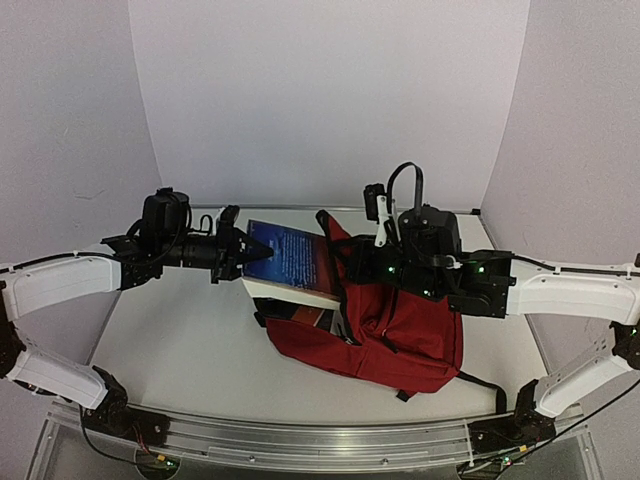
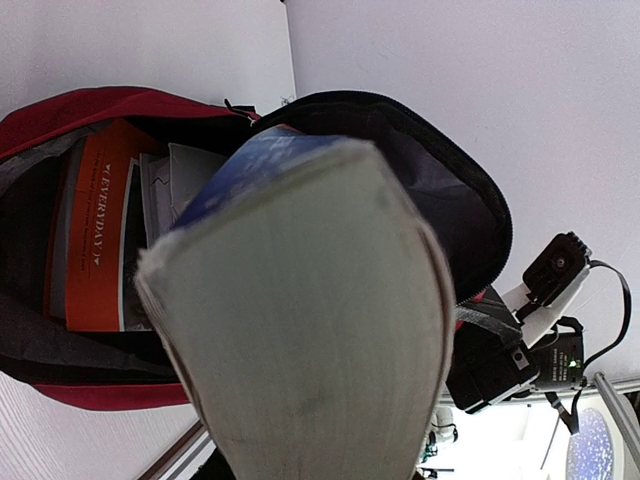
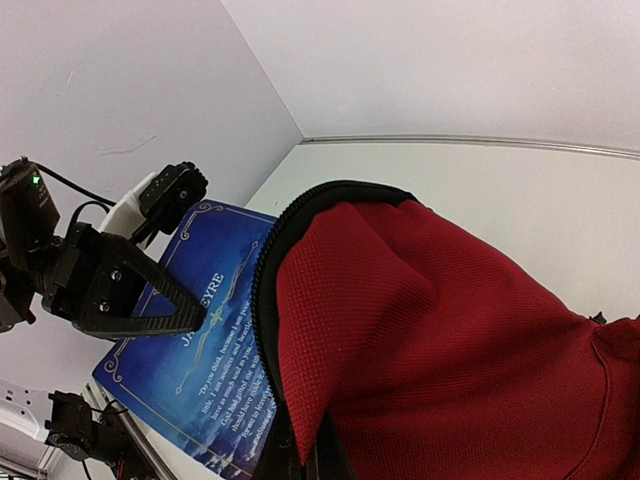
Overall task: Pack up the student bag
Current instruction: Place the book in the student bag.
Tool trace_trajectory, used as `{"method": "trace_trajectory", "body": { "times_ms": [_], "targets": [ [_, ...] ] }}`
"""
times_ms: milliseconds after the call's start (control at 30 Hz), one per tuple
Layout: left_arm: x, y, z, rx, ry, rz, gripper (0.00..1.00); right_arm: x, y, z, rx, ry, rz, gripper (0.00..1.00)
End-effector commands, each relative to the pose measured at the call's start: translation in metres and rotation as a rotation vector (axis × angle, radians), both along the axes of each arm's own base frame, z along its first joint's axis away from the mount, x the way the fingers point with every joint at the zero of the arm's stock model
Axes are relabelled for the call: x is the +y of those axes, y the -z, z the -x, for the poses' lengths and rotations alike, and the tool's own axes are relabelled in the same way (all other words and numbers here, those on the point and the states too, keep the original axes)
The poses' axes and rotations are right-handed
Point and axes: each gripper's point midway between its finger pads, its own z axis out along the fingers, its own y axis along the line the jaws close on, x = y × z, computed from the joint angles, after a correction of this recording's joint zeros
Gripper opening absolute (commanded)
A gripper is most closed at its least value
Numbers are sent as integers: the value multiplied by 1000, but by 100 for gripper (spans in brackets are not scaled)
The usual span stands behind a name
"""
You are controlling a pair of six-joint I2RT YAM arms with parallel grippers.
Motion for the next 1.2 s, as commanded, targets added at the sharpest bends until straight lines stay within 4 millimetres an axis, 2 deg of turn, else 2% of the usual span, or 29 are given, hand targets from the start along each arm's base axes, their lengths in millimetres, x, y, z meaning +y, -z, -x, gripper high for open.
{"method": "trace_trajectory", "body": {
  "times_ms": [0, 133, 267, 533, 867, 1000, 1167],
  "targets": [
    [-6, -113, 22, -283, 116, 282, 0, 3, -74, 3, -126, -19, -218, 0],
    [-6, -134, 28, -318, 148, 329, 0, -1, -71, 0, -120, -8, -219, 0],
    [-7, -128, 27, -292, 148, 310, 0, -2, -71, 0, -114, -6, -225, 0],
    [-15, -89, 15, -189, 138, 288, 0, -4, -76, 0, -112, -4, -240, 0],
    [-34, 0, -16, -34, 111, 119, 0, -1, -91, 4, -123, -32, -271, 0],
    [-47, 23, -26, -6, 107, 63, 0, 0, -91, 4, -122, -36, -274, 0],
    [-74, 33, -30, -11, 136, 39, 0, 8, -99, 3, -139, -59, -287, 0]
  ]
}}
